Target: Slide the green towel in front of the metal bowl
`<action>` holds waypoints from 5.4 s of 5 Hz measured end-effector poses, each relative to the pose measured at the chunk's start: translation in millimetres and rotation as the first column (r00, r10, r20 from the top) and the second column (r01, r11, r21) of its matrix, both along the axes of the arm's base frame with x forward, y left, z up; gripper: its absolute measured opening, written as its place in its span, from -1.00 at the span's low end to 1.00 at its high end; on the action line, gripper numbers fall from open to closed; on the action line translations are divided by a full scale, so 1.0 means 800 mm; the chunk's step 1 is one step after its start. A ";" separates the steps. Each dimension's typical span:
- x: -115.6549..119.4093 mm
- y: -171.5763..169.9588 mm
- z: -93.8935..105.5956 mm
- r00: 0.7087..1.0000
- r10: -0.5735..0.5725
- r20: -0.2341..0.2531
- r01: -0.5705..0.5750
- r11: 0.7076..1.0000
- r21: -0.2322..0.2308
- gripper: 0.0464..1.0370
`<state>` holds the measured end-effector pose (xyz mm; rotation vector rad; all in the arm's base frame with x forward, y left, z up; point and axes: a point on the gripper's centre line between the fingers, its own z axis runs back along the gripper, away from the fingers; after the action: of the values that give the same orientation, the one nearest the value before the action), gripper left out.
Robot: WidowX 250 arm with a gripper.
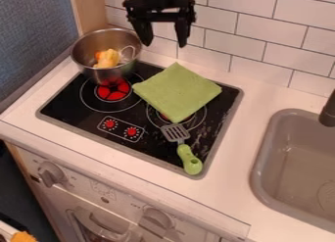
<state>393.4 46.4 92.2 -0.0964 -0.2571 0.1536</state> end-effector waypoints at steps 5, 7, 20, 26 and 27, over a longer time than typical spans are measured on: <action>-0.014 -0.035 -0.085 0.987 -0.103 -0.122 0.109 0.993 0.042 0.93; -0.034 -0.018 -0.096 0.982 -0.054 -0.180 0.066 0.996 0.065 0.92; -0.166 0.143 -0.098 0.847 0.513 -0.140 -0.506 0.859 0.085 0.93; -0.140 0.178 -0.064 0.829 0.545 -0.122 -0.546 0.837 0.030 0.93; -0.128 0.176 -0.026 0.853 0.516 -0.078 -0.517 0.856 0.006 0.93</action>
<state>291.1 187.3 71.8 -0.0338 -0.1992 0.6982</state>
